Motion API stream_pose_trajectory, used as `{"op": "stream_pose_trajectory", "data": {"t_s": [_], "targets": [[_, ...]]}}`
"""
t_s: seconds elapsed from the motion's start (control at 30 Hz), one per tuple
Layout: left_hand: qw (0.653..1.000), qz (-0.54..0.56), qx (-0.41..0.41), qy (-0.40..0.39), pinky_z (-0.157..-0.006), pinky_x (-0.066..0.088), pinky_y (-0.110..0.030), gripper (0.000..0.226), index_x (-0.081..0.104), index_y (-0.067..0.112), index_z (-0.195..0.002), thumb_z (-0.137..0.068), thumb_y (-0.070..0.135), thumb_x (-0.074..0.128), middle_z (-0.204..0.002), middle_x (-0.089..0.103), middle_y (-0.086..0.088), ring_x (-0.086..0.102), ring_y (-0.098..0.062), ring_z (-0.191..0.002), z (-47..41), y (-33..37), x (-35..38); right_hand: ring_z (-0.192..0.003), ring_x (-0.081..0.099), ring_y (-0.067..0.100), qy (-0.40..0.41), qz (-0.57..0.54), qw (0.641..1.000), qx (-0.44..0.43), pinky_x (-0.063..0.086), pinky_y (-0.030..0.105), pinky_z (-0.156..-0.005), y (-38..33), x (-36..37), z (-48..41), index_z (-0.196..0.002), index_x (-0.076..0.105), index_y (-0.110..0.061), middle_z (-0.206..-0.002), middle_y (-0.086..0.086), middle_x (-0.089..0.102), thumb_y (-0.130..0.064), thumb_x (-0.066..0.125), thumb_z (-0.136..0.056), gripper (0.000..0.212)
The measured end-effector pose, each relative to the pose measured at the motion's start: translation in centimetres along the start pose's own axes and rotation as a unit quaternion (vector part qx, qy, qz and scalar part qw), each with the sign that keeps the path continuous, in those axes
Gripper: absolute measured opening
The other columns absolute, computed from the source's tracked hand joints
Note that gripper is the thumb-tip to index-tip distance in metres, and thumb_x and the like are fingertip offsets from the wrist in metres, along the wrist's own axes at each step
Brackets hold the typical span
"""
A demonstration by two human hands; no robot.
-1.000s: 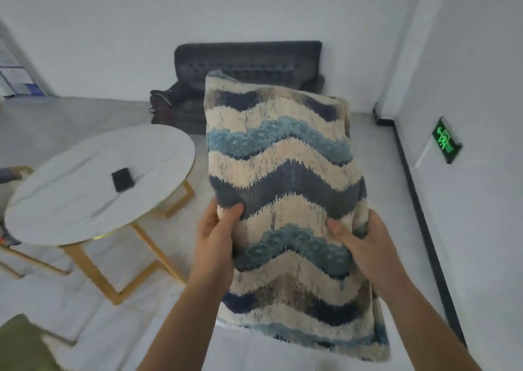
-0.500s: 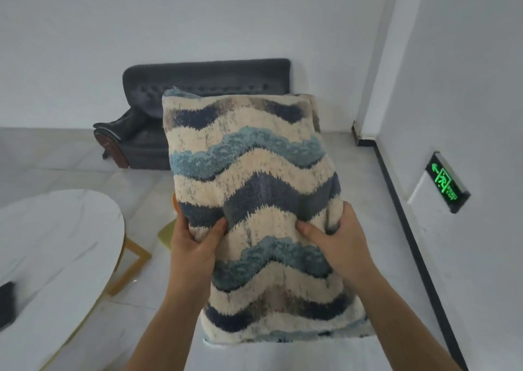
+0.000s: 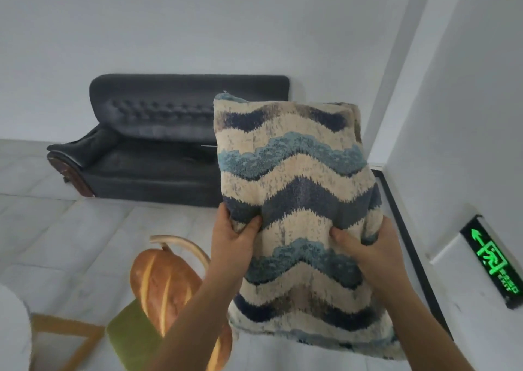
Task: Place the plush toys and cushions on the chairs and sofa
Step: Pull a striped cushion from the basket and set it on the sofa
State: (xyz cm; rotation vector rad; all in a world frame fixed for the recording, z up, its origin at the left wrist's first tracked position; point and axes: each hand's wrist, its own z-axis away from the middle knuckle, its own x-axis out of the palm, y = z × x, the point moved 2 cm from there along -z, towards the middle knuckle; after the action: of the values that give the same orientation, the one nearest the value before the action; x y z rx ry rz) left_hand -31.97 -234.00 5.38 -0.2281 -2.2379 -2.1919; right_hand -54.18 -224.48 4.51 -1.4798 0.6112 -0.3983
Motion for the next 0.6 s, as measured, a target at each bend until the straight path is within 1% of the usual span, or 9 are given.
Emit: {"op": "stream_pose_trajectory", "data": {"t_s": [0.07,0.17,0.27,0.37,0.43,0.5,0.53,0.6], "targets": [[1.0,-0.02,0.001,-0.02,-0.101,0.055,-0.049,0.041,0.057,0.024,-0.128,-0.094,0.002,0.068,-0.123,0.073,0.003,0.068,-0.017,-0.114,-4.8,-0.6,2.9,-0.099,0.068,0.018,0.019,-0.01,1.0,0.005,0.057,0.039,-0.081,0.6,-0.3,-4.9,-0.118,0.055,-0.024,-0.111,-0.001,0.068,-0.022,0.088,-0.074,0.055],[0.999,-0.033,-0.003,-0.028,-0.102,0.054,-0.047,0.039,0.058,0.025,-0.125,-0.095,0.002,0.067,-0.122,0.073,0.005,0.068,-0.014,-0.114,-11.9,-2.2,7.1,-0.098,0.068,0.019,0.029,-0.021,0.999,0.007,0.056,0.037,-0.077,2.1,0.1,-12.9,-0.117,0.054,-0.02,-0.11,0.001,0.067,-0.022,0.088,-0.075,0.054],[0.999,-0.043,-0.008,-0.004,-0.101,0.055,-0.047,0.037,0.058,0.028,-0.121,-0.096,0.001,0.065,-0.119,0.073,0.006,0.069,-0.012,-0.112,-18.8,-3.8,11.0,-0.096,0.068,0.021,0.017,-0.025,0.999,0.01,0.057,0.038,-0.077,3.6,1.0,-21.6,-0.113,0.056,-0.02,-0.107,0.003,0.068,-0.022,0.087,-0.077,0.048],[0.997,-0.065,-0.015,0.029,-0.102,0.054,-0.044,0.036,0.057,0.026,-0.121,-0.096,0.0,0.064,-0.119,0.072,0.007,0.068,-0.01,-0.111,-25.1,-3.7,13.5,-0.096,0.069,0.024,-0.003,-0.04,0.999,0.023,0.059,0.045,-0.083,3.8,2.8,-30.3,-0.109,0.058,-0.023,-0.105,0.002,0.07,-0.022,0.087,-0.076,0.044],[0.994,-0.084,-0.018,0.063,-0.102,0.054,-0.044,0.036,0.056,0.021,-0.124,-0.096,0.001,0.065,-0.12,0.071,0.005,0.067,-0.013,-0.111,-29.2,-3.3,13.6,-0.096,0.07,0.023,-0.029,-0.043,0.998,0.025,0.059,0.049,-0.086,3.3,5.2,-36.0,-0.108,0.059,-0.025,-0.105,0.0,0.072,-0.024,0.089,-0.074,0.045],[0.99,-0.099,-0.027,0.101,-0.099,0.055,-0.044,0.04,0.055,0.018,-0.129,-0.094,0.002,0.067,-0.122,0.07,0.003,0.067,-0.018,-0.113,-33.5,-3.1,12.5,-0.097,0.069,0.021,-0.054,-0.039,0.998,0.017,0.059,0.05,-0.087,2.3,8.5,-41.1,-0.112,0.059,-0.025,-0.107,-0.003,0.071,-0.026,0.091,-0.071,0.051],[0.987,-0.104,-0.034,0.118,-0.096,0.056,-0.043,0.043,0.054,0.017,-0.132,-0.094,0.002,0.067,-0.125,0.069,0.002,0.066,-0.019,-0.114,-35.4,-3.1,11.4,-0.098,0.069,0.02,-0.067,-0.038,0.997,0.01,0.059,0.048,-0.087,1.9,10.4,-43.4,-0.115,0.06,-0.024,-0.108,-0.004,0.072,-0.026,0.092,-0.07,0.055],[0.98,-0.113,-0.053,0.153,-0.091,0.057,-0.039,0.05,0.051,0.017,-0.137,-0.092,0.005,0.069,-0.13,0.067,0.0,0.066,-0.02,-0.115,-38.9,-3.8,9.0,-0.098,0.069,0.017,-0.096,-0.028,0.995,-0.01,0.059,0.04,-0.083,1.1,14.4,-47.3,-0.12,0.061,-0.024,-0.11,-0.006,0.072,-0.024,0.093,-0.068,0.061]]}}
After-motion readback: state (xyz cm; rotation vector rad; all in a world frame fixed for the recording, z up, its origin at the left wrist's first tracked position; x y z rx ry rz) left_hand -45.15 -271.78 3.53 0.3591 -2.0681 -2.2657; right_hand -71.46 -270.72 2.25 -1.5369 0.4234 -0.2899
